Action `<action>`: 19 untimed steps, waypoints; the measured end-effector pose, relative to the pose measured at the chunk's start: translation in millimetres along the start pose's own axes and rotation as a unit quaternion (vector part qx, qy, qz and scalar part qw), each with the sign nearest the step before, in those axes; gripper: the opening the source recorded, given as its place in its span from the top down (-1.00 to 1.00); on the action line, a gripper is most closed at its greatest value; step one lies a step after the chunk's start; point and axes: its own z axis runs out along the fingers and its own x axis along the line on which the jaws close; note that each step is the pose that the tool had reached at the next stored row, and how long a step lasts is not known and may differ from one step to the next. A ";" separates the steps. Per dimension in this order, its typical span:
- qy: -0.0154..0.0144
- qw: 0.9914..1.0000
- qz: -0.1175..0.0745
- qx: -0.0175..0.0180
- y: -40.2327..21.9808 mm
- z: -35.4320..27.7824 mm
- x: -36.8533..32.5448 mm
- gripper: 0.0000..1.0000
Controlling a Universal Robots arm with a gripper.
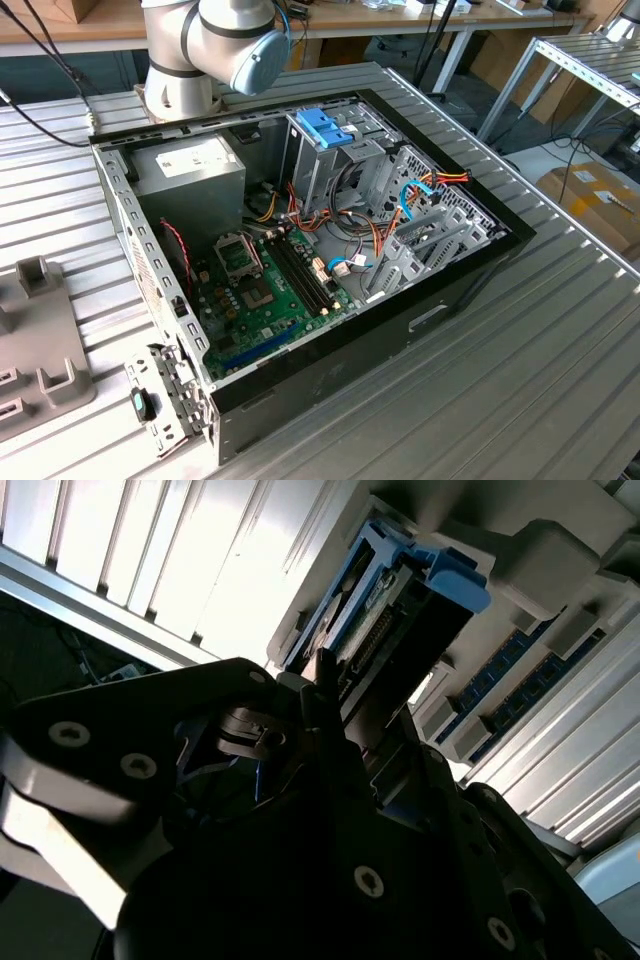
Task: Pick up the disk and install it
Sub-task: 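Pick up the disk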
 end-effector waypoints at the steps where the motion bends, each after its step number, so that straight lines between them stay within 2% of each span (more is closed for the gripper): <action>1: 0.000 1.000 0.000 0.000 0.0 0.0 0.0 0.30; 5: 0.000 1.000 0.000 0.000 0.0 -1.1 0.0 0.30; 6: 0.000 1.000 0.000 0.000 0.1 -6.9 -0.1 0.30; 7: 0.001 1.000 0.000 0.000 0.2 -17.4 -0.3 0.30; 8: 0.001 1.000 0.000 0.000 0.3 -22.9 -0.4 0.30; 19: 0.002 1.000 0.000 0.000 1.0 -68.6 -1.1 0.30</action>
